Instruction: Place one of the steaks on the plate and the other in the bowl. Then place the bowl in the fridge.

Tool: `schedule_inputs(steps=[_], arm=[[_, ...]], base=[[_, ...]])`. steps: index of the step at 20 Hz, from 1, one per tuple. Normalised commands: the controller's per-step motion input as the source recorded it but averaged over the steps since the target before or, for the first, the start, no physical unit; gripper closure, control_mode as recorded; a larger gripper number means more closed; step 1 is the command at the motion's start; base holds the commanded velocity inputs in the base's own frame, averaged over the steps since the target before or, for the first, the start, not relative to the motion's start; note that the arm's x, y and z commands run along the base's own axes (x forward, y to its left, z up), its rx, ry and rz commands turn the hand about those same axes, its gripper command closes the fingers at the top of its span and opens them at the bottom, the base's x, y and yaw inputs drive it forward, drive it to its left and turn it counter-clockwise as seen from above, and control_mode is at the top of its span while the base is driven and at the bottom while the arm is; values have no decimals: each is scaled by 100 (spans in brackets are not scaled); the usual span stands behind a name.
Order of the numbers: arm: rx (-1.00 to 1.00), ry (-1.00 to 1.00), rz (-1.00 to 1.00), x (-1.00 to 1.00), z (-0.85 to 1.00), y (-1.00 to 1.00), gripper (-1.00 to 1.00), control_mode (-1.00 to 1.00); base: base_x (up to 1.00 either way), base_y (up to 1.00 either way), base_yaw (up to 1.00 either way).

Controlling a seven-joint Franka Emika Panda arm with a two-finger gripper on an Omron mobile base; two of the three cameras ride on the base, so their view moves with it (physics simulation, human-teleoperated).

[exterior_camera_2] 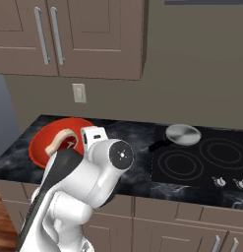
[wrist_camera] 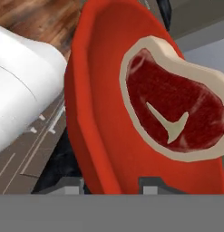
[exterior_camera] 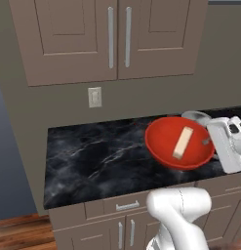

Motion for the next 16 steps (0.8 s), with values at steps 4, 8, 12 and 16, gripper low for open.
schedule_inputs(steps=[4, 8, 12, 16], arm=[[0, 0, -6, -76, 16, -23, 100, -100], [0, 0, -4, -39, 5, -2, 100, 100], [0, 0, 0, 0, 0, 0, 100, 100], [0, 0, 0, 0, 0, 0, 100, 100]], base=[[0, 0, 0], [-6, 0, -2], [-19, -14, -21], [-20, -49, -38]])
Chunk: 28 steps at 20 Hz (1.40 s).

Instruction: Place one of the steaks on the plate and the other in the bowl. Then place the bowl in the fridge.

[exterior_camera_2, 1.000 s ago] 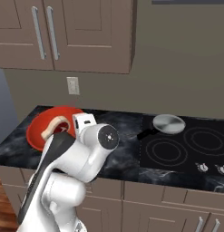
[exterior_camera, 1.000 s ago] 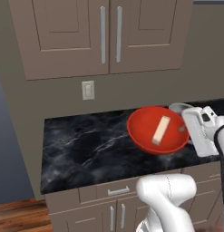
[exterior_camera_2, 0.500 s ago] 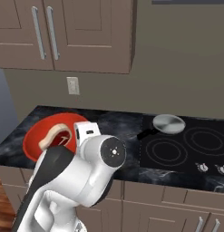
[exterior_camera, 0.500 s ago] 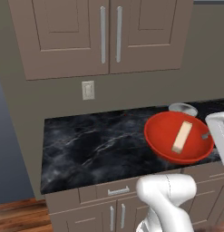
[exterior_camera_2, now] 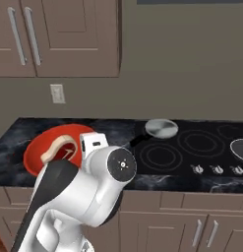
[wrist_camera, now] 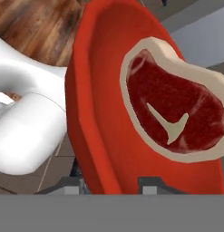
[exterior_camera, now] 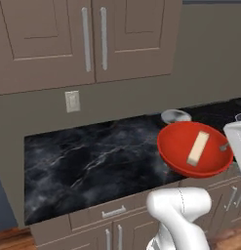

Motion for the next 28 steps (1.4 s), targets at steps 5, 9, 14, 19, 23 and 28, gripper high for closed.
schedule_inputs(steps=[5, 9, 14, 19, 23, 28], arm=[[0, 0, 0, 0, 0, 0, 100, 100], [0, 0, 0, 0, 0, 0, 100, 100], [0, 0, 0, 0, 0, 0, 100, 100], [0, 0, 0, 0, 0, 0, 100, 100], [0, 0, 0, 0, 0, 0, 100, 100], [0, 0, 0, 0, 0, 0, 100, 100]], base=[[-4, -85, -42], [0, -100, -47], [0, -100, -52], [0, -100, -54], [0, -100, -56], [0, -100, -58]])
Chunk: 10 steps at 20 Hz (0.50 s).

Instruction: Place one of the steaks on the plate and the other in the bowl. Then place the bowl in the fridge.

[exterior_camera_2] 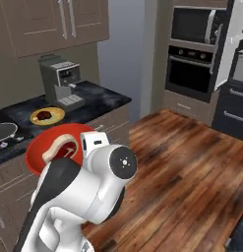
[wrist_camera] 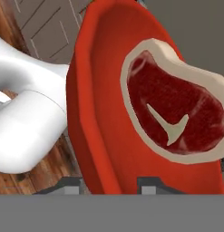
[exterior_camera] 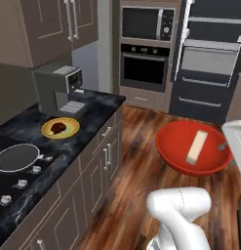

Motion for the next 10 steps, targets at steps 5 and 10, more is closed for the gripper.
schedule_inputs(steps=[5, 10], arm=[[0, 0, 0, 0, 0, 0, 100, 100], [0, 0, 0, 0, 0, 0, 100, 100]], base=[[4, -87, -56], [33, -40, -54]])
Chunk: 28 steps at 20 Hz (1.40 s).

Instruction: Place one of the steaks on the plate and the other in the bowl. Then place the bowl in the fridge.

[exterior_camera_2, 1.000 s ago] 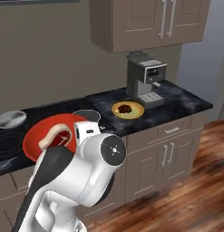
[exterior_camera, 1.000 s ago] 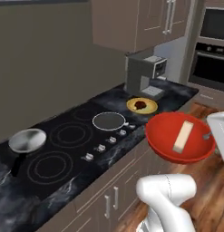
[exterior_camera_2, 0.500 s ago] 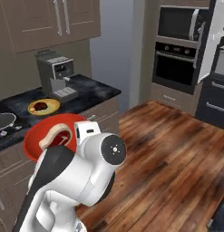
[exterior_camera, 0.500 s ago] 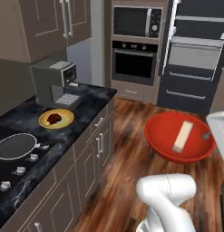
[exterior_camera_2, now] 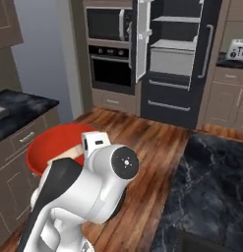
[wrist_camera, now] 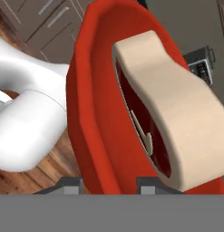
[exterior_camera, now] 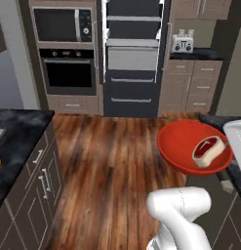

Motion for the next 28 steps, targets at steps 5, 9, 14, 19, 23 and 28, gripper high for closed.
schedule_inputs(steps=[5, 9, 14, 19, 23, 28], arm=[[0, 0, 0, 0, 0, 0, 100, 100], [0, 0, 0, 0, 0, 0, 100, 100], [0, 0, 0, 0, 0, 0, 100, 100], [0, 0, 0, 0, 0, 0, 100, 100], [0, 0, 0, 0, 0, 0, 100, 100], [0, 0, 0, 0, 0, 0, 100, 100]], base=[[65, 0, -51], [80, 12, -45], [72, 55, -40], [70, 68, -39], [68, 70, -28], [63, 86, -18]])
